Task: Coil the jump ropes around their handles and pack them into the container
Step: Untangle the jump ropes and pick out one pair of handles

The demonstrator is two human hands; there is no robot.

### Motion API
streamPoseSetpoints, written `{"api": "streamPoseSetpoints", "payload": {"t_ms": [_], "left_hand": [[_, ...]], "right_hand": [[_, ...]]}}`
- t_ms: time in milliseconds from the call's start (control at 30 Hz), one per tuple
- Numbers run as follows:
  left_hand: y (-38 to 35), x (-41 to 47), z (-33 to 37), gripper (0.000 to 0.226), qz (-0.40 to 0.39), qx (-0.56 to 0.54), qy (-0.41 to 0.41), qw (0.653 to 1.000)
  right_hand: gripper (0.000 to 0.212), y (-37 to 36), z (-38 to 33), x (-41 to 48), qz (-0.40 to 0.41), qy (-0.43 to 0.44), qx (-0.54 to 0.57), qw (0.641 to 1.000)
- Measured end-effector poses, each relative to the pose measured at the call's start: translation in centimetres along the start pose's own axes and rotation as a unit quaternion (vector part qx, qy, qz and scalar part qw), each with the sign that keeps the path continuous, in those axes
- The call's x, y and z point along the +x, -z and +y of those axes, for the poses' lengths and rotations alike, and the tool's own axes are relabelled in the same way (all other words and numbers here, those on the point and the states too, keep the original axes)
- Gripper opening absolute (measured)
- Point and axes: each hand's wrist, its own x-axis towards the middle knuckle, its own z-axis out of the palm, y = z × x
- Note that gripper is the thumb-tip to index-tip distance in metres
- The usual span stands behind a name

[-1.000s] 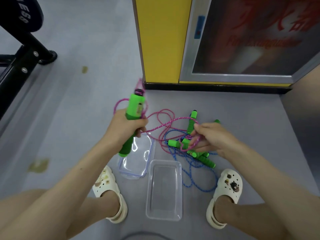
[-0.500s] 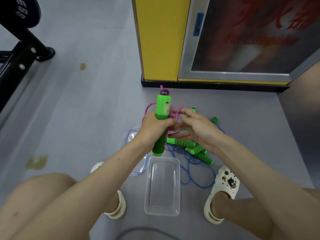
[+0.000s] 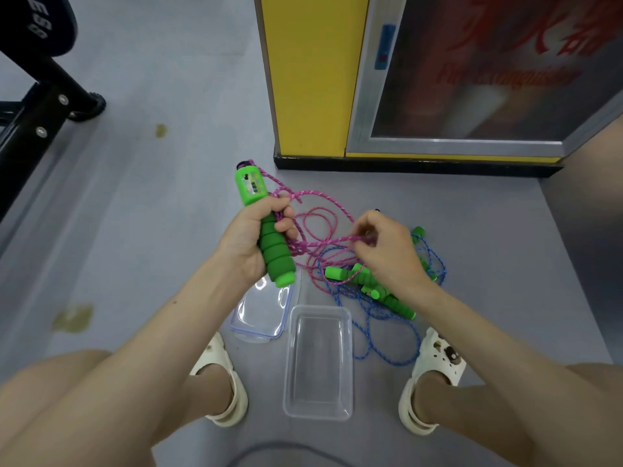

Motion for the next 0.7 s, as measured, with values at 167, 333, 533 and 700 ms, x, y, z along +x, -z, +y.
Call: {"api": "streamPoseSetpoints", "payload": {"t_ms": [167,333,533,700], "left_hand": [[3.0,0.4,2.5,0.017,0.049,0.019,-0.022,0.998],[5.9,0.9,3.4,0.019,0.187,0.181,-0.061,0.964],[4.4,0.9,1.5,0.015,0.191,0.225,-0.061,0.954],[1.7,0.8,-0.9,0.016,0.099,0.304,-0.054,0.946]], "right_hand": [[0.022,2.1,2.4,1.3,0.056,-0.07,-0.05,0.995],[0.028,4.0,4.5,1.7,-0.042,-0.223,-0.115,0.967],[0.056,3.3,2.8,1.2,-0.061,-0.259,-0.157,0.951],[0.047,3.1,0.2,1.6,-0.082,-0.291,0.104,0.947]]}}
